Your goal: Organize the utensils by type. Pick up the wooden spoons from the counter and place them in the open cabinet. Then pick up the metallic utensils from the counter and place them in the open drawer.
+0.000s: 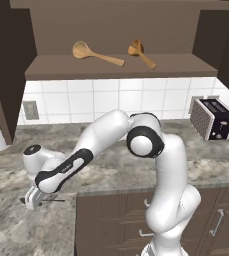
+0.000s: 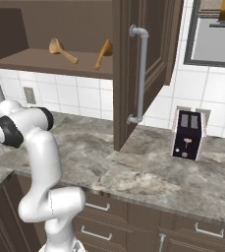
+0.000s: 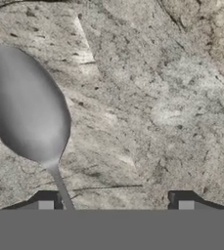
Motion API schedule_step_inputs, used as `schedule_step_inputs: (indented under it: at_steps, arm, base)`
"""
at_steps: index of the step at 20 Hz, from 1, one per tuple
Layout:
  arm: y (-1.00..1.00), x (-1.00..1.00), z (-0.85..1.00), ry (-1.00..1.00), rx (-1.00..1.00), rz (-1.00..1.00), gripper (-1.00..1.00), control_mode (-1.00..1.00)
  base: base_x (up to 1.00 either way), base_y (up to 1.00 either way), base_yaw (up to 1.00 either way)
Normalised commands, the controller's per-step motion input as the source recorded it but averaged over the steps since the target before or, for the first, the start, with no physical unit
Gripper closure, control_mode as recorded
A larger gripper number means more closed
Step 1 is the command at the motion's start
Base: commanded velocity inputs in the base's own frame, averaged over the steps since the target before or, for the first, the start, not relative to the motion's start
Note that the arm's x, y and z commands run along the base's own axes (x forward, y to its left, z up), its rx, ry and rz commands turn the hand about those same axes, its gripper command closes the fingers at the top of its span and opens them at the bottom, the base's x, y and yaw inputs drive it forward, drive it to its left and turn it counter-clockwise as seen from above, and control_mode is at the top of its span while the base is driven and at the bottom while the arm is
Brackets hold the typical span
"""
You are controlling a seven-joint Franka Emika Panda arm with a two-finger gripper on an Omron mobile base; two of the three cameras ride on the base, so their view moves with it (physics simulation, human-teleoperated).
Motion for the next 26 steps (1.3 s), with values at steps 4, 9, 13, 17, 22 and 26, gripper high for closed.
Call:
schedule_step_inputs:
  at_steps: [4,9,13,17,22,26]
  arm:
    - [0.0,0.0,-0.29,0.0,0.0,0.0,1.0,-1.0]
    - [0.01,-0.06,-0.29,-0.07,0.0,0.0,1.0,-1.0]
    - [0.04,-0.12,-0.33,-0.08,0.0,0.0,1.0,-1.0]
    - [0.0,0.0,-0.29,0.0,0.0,0.0,1.0,-1.0]
    - [-0.08,0.06,-0.37,0.0,0.05,0.0,1.0,-1.0]
    - [-0.3,0.29,-0.69,0.0,0.05,0.0,1.0,-1.0]
  base:
    - [0.0,0.0,0.0]
    - [0.0,0.0,0.0]
    - [0.0,0.0,0.0]
    - [0.0,0.0,0.0]
    - [0.0,0.0,0.0]
    - [0.0,0.0,0.0]
